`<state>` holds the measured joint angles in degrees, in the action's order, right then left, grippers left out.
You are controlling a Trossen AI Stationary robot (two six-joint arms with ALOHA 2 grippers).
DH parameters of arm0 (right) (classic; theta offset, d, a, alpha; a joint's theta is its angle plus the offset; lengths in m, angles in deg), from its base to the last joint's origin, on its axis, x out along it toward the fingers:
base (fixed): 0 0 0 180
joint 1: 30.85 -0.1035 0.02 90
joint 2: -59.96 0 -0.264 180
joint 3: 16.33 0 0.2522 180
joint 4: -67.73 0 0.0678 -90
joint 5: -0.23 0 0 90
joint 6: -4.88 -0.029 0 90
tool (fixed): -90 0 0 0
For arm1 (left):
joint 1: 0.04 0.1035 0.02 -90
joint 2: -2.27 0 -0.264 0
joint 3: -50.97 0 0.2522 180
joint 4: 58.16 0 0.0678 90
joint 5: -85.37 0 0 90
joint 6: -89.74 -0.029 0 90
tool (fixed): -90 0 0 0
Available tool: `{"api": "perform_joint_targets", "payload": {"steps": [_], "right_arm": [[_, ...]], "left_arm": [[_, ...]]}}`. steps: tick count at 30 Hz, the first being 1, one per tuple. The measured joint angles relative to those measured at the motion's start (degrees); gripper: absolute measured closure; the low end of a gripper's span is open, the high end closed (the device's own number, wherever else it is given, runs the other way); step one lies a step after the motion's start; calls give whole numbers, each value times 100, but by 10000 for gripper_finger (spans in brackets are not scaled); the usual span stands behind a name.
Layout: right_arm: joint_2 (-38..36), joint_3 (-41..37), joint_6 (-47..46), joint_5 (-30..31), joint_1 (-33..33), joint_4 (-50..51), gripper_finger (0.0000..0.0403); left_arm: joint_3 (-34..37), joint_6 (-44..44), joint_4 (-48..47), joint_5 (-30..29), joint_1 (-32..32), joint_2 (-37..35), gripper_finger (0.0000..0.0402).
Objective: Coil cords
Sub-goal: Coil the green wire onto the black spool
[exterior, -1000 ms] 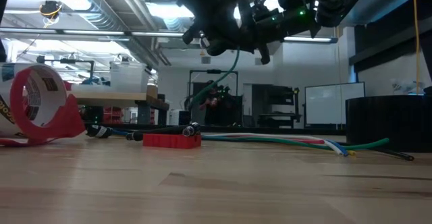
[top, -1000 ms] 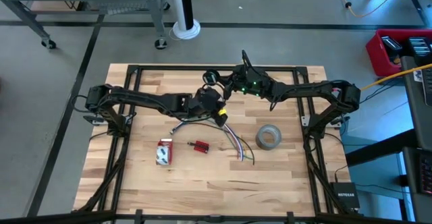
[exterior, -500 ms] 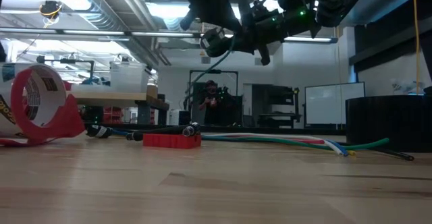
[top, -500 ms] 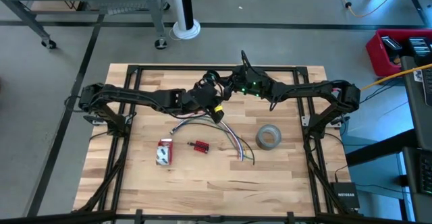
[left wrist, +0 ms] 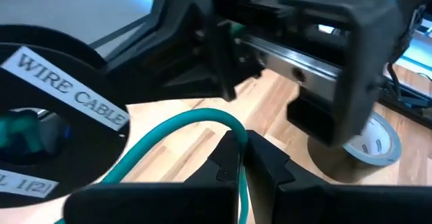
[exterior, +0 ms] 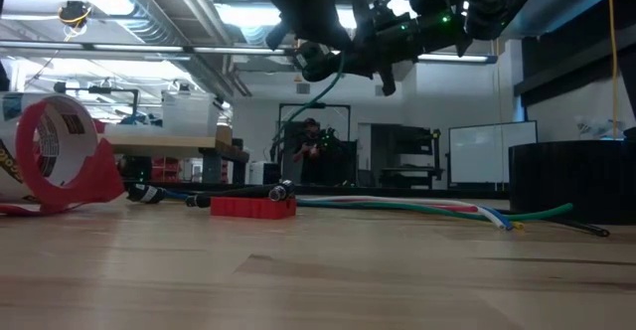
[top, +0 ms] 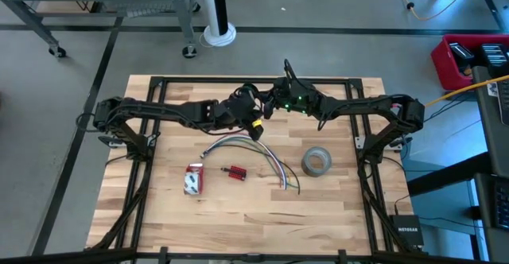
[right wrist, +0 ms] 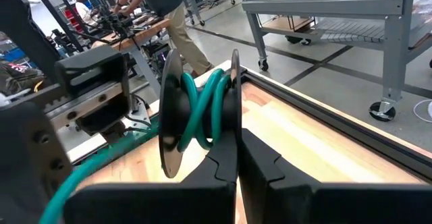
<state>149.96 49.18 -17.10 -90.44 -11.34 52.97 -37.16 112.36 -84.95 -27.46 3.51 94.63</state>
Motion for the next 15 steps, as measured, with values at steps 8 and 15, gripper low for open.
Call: {"api": "perform_joint_targets", "payload": {"steps": [8,15], "right_arm": [[0,-2,0,0,0,5,401],[2,-4,0,0,0,16,401]], "left_arm": [[0,-212,384,26,-4,0,401],[0,-169,305,21,2,-24,401]]}}
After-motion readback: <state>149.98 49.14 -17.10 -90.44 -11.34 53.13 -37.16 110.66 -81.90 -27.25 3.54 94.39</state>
